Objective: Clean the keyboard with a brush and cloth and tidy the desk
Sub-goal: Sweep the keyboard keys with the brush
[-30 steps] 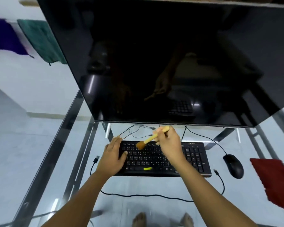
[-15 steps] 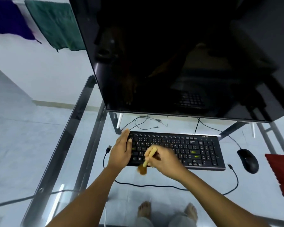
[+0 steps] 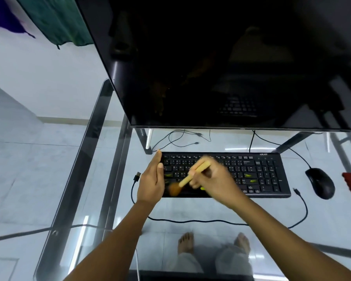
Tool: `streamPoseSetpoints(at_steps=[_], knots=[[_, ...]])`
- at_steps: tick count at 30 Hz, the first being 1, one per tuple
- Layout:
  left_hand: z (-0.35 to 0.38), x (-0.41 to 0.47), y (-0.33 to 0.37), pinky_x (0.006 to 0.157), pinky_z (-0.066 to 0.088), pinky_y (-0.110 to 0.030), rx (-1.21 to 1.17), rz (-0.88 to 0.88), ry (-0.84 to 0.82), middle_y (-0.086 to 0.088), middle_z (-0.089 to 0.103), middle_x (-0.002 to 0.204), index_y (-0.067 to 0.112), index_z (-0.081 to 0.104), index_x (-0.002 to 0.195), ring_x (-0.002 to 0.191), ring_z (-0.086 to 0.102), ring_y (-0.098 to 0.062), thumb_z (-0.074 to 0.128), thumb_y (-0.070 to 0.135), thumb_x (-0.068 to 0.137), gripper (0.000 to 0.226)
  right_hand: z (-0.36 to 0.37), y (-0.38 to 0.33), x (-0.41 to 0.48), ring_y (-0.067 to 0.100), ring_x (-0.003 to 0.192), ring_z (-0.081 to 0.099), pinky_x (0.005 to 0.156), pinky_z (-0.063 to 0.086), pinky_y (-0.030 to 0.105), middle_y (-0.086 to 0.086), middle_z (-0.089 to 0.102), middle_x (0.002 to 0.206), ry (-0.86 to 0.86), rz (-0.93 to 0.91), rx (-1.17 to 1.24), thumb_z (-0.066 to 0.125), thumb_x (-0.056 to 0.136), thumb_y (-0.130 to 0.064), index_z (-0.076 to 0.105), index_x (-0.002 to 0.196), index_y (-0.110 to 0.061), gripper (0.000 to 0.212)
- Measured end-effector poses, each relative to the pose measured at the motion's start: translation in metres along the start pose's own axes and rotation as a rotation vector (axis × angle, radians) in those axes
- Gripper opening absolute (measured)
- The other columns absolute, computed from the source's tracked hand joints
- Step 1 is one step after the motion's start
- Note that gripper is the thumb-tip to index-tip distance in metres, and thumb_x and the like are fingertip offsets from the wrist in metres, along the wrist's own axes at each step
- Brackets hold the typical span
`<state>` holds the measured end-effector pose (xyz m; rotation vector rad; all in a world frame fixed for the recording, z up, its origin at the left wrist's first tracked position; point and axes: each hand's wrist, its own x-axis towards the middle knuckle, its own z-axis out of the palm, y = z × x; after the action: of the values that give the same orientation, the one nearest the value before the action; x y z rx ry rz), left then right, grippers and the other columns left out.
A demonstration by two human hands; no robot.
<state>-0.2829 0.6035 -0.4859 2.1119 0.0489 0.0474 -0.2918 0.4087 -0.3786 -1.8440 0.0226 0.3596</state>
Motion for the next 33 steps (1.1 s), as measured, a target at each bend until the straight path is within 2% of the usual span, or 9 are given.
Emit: streamPoseSetpoints(at_steps=[2,6,10,13,18,20,22,26,33], knots=[[0.000,0.000,-0.001,0.113,0.034,-0.027,0.019,0.009,0.005,0.009,0.042,0.149,0.025,0.036,0.148,0.137,0.039,-0.005,0.027,0.045,0.102,0.052,0.008,0.009,-0.005,0.025,0.074,0.070,0.071,0.061,0.042,-0.005,0.072,0.076,-0.122,-0.021,-0.157,0.065,0.091,-0.009,0.064,0.088,-0.016,0.009],[0.002,0.001,0.000,0.113,0.027,-0.017,0.022,0.022,-0.013,0.015,0.036,0.151,0.026,0.034,0.148,0.138,0.030,0.006,0.029,0.041,0.102,0.049,-0.004,0.017,0.005,0.015,0.067,0.065,0.061,0.055,0.036,-0.008,0.070,0.075,0.282,-0.144,-0.239,0.066,0.091,-0.016,0.061,0.084,-0.020,0.009],[0.000,0.001,-0.004,0.110,0.021,-0.008,0.044,0.037,-0.017,0.015,0.034,0.152,0.024,0.034,0.149,0.138,0.026,0.009,0.029,0.040,0.103,0.050,-0.003,0.011,0.010,0.017,0.068,0.070,0.068,0.060,0.043,0.001,0.071,0.073,0.040,-0.006,-0.210,0.063,0.093,-0.013,0.060,0.085,-0.015,0.009],[0.003,0.001,-0.004,0.109,0.020,-0.005,0.045,0.037,-0.026,0.015,0.033,0.153,0.024,0.033,0.150,0.139,0.026,0.008,0.029,0.040,0.102,0.050,-0.015,0.010,0.026,0.019,0.074,0.070,0.069,0.059,0.047,0.000,0.070,0.079,0.293,-0.100,-0.251,0.062,0.093,-0.022,0.057,0.080,-0.024,0.014],[0.002,0.001,-0.005,0.109,0.018,-0.004,0.068,0.027,-0.033,0.017,0.032,0.153,0.025,0.032,0.150,0.140,0.025,0.007,0.029,0.041,0.103,0.050,-0.008,-0.001,0.043,0.019,0.073,0.068,0.071,0.059,0.043,0.001,0.069,0.083,0.225,-0.124,-0.347,0.062,0.093,-0.016,0.059,0.084,-0.014,0.010],[0.002,0.001,-0.004,0.109,0.018,-0.005,0.063,0.022,-0.039,0.017,0.032,0.153,0.025,0.033,0.150,0.140,0.025,0.007,0.029,0.040,0.102,0.050,-0.010,-0.007,0.053,0.017,0.074,0.067,0.068,0.058,0.034,0.004,0.066,0.087,0.381,-0.173,-0.301,0.062,0.093,-0.012,0.060,0.085,-0.012,0.008],[0.002,0.001,-0.004,0.110,0.019,-0.006,0.065,0.026,-0.029,0.017,0.032,0.152,0.025,0.033,0.150,0.140,0.026,0.006,0.028,0.041,0.102,0.051,-0.002,-0.012,0.057,0.013,0.071,0.070,0.068,0.060,0.029,0.006,0.071,0.083,0.289,-0.174,-0.241,0.061,0.094,-0.011,0.058,0.086,-0.012,0.009],[0.003,0.001,-0.006,0.113,0.024,-0.018,0.064,0.015,-0.033,0.017,0.032,0.152,0.028,0.031,0.150,0.140,0.027,0.004,0.024,0.046,0.101,0.053,0.020,-0.004,0.054,0.020,0.078,0.068,0.075,0.058,0.042,0.004,0.068,0.088,0.318,-0.215,-0.318,0.061,0.093,-0.012,0.057,0.082,-0.031,0.023],[0.001,0.000,-0.004,0.112,0.036,-0.031,0.035,0.002,-0.038,0.009,0.040,0.151,0.029,0.028,0.151,0.137,0.037,-0.006,0.020,0.054,0.099,0.058,0.028,0.004,0.053,0.015,0.075,0.065,0.068,0.053,0.026,0.005,0.065,0.090,0.446,-0.233,-0.309,0.061,0.093,-0.008,0.057,0.083,-0.018,0.015]])
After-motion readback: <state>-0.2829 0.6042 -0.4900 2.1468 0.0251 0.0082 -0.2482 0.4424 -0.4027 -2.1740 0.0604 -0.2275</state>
